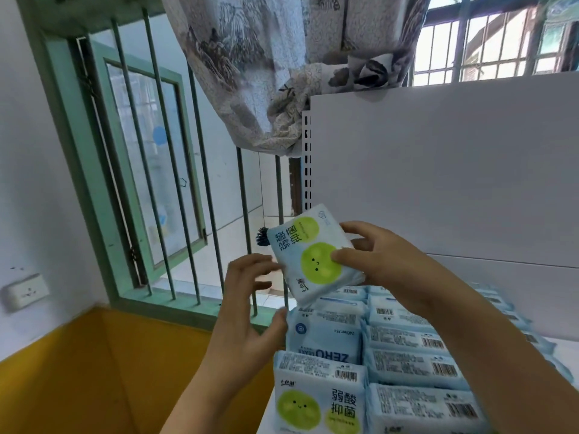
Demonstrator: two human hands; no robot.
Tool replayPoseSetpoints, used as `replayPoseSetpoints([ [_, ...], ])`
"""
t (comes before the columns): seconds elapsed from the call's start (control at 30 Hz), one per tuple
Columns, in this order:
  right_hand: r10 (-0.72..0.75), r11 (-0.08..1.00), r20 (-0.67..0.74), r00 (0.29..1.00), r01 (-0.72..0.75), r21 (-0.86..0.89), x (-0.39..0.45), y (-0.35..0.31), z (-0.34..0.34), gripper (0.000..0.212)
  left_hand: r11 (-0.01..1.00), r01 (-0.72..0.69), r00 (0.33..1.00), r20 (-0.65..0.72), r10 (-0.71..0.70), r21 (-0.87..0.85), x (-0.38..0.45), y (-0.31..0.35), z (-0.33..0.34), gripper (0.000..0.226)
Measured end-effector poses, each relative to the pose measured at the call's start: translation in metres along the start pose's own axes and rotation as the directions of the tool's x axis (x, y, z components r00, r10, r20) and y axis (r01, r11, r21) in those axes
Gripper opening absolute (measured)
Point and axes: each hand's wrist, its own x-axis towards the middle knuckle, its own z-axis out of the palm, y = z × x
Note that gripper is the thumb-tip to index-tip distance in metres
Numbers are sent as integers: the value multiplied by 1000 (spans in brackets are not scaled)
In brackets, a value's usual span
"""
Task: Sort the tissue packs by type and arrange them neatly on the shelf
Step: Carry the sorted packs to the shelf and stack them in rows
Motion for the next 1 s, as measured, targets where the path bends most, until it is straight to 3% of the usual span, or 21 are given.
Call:
replayPoseSetpoints([
  [0.03, 6, 999, 16, 1000, -6, 38, 0, 0, -2, 38, 979, 148, 988, -30, -154, -143, 3, 0, -1, 56],
  [0.1, 13, 996, 53, 999, -17, 85, 0, 0, -2, 42, 830, 391, 913, 55, -403, -399, 12, 3, 4, 60],
  [0.17, 21, 997, 92, 996, -28, 72, 1, 2, 1, 49, 725, 488, 868, 181, -462, -487, 20, 12, 10, 50],
  [0.27, 12, 990, 138, 990, 7, -139, -3, 3, 3, 52, 790, 471, 882, 224, -414, -392, 24, 22, 3, 46],
  [0.37, 41, 961, 161, 986, 5, -275, -4, -1, -9, 51, 912, 400, 887, 290, -360, -88, 32, 15, -29, 43],
  [0.47, 79, 957, 159, 984, -30, -289, 0, 0, -19, 51, 930, 342, 862, 350, -367, 133, 40, 6, -48, 37],
  [0.67, 47, 879, 215, 975, 62, -472, 3, 9, -17, 35, 921, 262, 751, 538, -382, 287, 34, -8, -34, 29],
  [0.8, 5, 728, 244, 970, 164, -665, 8, 23, -2, 33, 925, 246, 769, 522, -369, 290, 20, -20, -10, 39],
  [1.0, 117, 632, 314, 942, 174, -755, 14, 40, 5, 26, 871, 479, 716, 524, -460, 111, 13, -28, -11, 22],
])
